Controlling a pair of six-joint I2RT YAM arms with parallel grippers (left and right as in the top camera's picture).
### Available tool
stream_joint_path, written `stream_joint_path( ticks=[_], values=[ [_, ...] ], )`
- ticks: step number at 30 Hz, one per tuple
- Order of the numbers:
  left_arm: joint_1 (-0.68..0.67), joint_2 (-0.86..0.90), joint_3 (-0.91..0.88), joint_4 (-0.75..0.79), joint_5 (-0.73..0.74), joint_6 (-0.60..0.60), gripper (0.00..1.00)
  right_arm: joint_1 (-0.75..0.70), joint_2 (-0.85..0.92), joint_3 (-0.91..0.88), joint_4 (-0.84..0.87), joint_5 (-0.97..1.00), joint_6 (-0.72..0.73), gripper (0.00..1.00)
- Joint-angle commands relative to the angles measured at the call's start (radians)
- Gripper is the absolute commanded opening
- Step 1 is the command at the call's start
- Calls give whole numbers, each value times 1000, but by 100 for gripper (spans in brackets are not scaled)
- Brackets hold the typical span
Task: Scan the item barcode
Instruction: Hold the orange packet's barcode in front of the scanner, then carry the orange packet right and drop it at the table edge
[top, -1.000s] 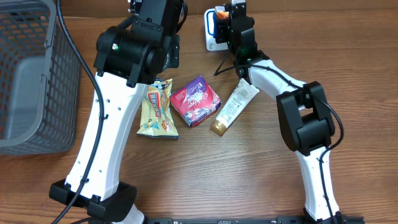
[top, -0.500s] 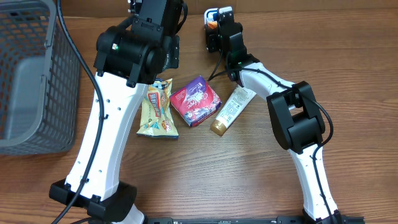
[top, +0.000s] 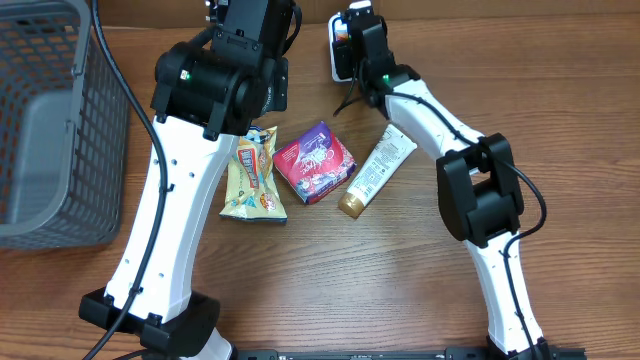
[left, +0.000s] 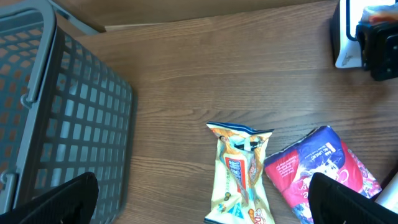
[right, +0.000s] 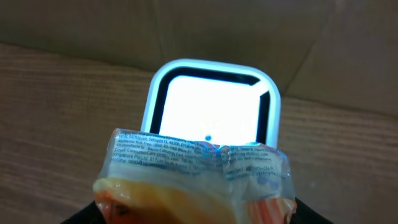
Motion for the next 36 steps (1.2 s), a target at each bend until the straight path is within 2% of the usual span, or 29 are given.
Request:
stream_joint_path(
  ticks=[1, 7, 14, 17, 21, 29, 32, 36],
  values=[
    [3, -13, 9, -3, -12, -27, 100, -15, -131, 61, -128, 13, 46, 57],
    [2, -12, 9, -10, -11, -59, 100, -45, -225, 62, -493, 16, 229, 57],
    [2, -12, 9, -7, -10, -67, 100, -152, -245, 61, -1019, 16, 550, 50],
    [2, -12, 9, -7, -10, -67, 100, -231, -244, 53, -1146, 16, 583, 52],
    [2, -12, 9, -7, -5, -67, 100, -352, -244, 47, -1218, 18, 543, 56],
    [2, -12, 9, -12, 51, -66, 100, -656, -238, 11, -1207, 17, 519, 57],
    [2, -12, 9, -14, 66, -66, 100, -760, -238, -29, -1178, 16, 510, 63],
    [2, -12, 9, -14, 69, -67, 100, -890, -238, -137, -1094, 16, 500, 64]
  ],
)
